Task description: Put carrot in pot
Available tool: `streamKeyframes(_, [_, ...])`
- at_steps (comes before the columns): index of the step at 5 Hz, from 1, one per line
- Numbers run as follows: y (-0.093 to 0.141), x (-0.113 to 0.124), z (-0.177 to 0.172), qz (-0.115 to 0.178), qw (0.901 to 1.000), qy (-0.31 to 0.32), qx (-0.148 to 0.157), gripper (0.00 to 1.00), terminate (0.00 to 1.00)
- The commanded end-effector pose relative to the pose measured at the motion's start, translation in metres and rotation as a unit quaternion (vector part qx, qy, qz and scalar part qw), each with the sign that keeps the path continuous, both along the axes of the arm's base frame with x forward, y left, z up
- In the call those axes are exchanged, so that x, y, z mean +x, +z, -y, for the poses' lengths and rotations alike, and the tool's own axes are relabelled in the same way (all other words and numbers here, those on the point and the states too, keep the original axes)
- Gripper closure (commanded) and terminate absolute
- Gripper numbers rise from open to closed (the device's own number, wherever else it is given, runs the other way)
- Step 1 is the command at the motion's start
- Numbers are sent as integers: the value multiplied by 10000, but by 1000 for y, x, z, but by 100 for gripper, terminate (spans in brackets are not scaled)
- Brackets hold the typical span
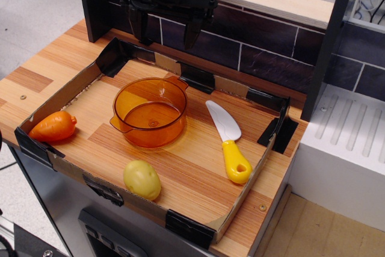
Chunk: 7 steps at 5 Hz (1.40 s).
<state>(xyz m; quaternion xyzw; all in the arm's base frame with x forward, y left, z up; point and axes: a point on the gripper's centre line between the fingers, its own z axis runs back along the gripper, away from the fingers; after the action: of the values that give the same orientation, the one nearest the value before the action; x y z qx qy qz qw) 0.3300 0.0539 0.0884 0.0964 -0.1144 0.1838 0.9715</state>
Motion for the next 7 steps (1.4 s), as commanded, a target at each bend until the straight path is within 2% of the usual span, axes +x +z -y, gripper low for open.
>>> streamKeyframes(1, [0,0,0,0,10000,0,0,0,0])
streamKeyframes(2, [23,-5,-11,163,9976,-675,69,0,0])
streamKeyframes(3, [38,-14,-27,427,9862,-1597,79,0,0])
streamKeyframes(4, [41,-31,-44,-106,9682,-2499,-69,0,0])
streamKeyframes(5, [28,-49,-60,-1028,9385,-3275,-359,0,0])
streamKeyframes(6, [12,-67,-74,-1619,9036,-3933,-498,0,0])
streamKeyframes(7, [-2,-78,-75,-1731,8686,-4635,-270,0,0])
